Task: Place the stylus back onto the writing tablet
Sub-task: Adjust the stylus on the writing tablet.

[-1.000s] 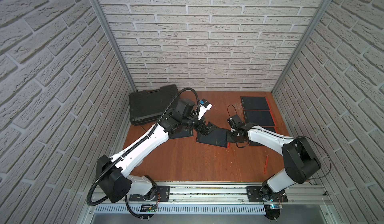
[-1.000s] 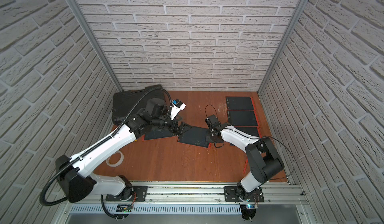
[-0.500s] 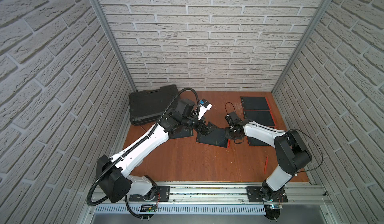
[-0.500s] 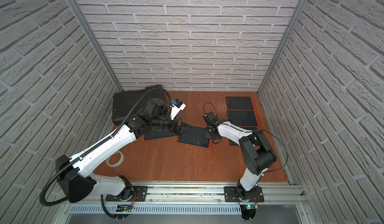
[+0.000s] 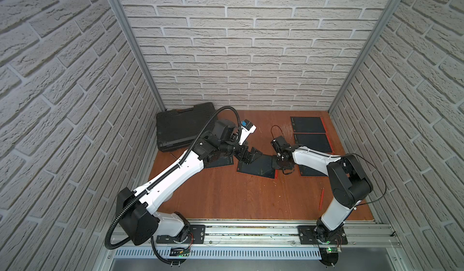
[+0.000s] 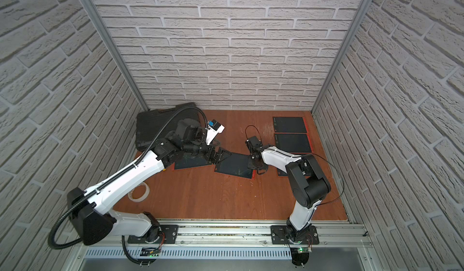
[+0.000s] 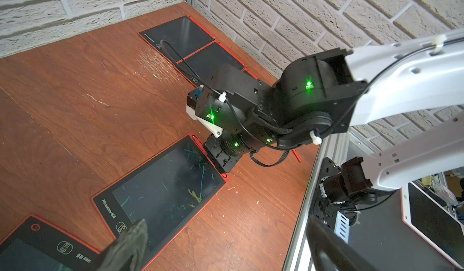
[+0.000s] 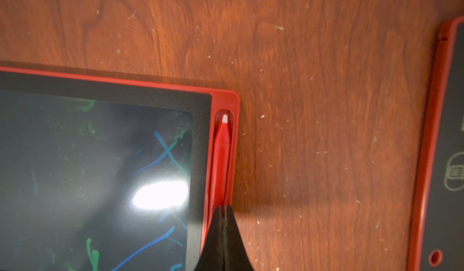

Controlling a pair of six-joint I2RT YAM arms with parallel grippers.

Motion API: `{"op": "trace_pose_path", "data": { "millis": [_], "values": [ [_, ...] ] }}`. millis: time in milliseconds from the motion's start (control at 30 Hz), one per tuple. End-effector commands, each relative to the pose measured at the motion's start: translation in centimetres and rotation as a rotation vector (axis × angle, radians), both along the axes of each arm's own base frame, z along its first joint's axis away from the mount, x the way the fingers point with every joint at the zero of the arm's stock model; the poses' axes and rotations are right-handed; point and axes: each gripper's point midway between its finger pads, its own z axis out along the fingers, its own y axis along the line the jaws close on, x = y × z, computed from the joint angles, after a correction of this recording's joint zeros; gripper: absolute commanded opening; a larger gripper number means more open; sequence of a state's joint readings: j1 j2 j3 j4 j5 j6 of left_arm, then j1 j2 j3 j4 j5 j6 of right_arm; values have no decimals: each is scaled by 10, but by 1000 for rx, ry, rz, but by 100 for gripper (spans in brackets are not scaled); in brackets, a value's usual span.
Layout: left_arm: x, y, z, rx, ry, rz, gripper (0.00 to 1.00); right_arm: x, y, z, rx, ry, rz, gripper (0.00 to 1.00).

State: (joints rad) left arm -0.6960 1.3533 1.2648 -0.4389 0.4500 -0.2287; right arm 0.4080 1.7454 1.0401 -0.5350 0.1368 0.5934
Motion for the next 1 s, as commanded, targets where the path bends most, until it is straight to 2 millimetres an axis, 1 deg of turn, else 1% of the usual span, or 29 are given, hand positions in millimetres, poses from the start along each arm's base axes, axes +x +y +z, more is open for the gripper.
{"op": "trace_pose_path", "data": {
  "millis": [0, 233, 500, 600, 700, 967],
  "values": [
    [2, -1, 11, -38, -26, -5, 98, 4, -1, 3, -2, -6, -16, 3],
    [1, 0, 15, -43, -37, -3, 98, 5, -1, 4, -1, -5, -21, 3],
    [1, 0, 15, -42, -37, 0, 98, 5, -2, 21, 11, -48, -21, 3],
    [1, 0, 15, -41, -35, -4, 98, 4, -1, 25, 22, -55, -16, 3],
    [1, -1, 15, -43, -33, -5, 98, 5, 1, 25, 30, -56, -13, 3],
    [1, 0, 14, -38, -34, -3, 98, 6, 5, 12, 42, -33, -15, 3]
  ]
}}
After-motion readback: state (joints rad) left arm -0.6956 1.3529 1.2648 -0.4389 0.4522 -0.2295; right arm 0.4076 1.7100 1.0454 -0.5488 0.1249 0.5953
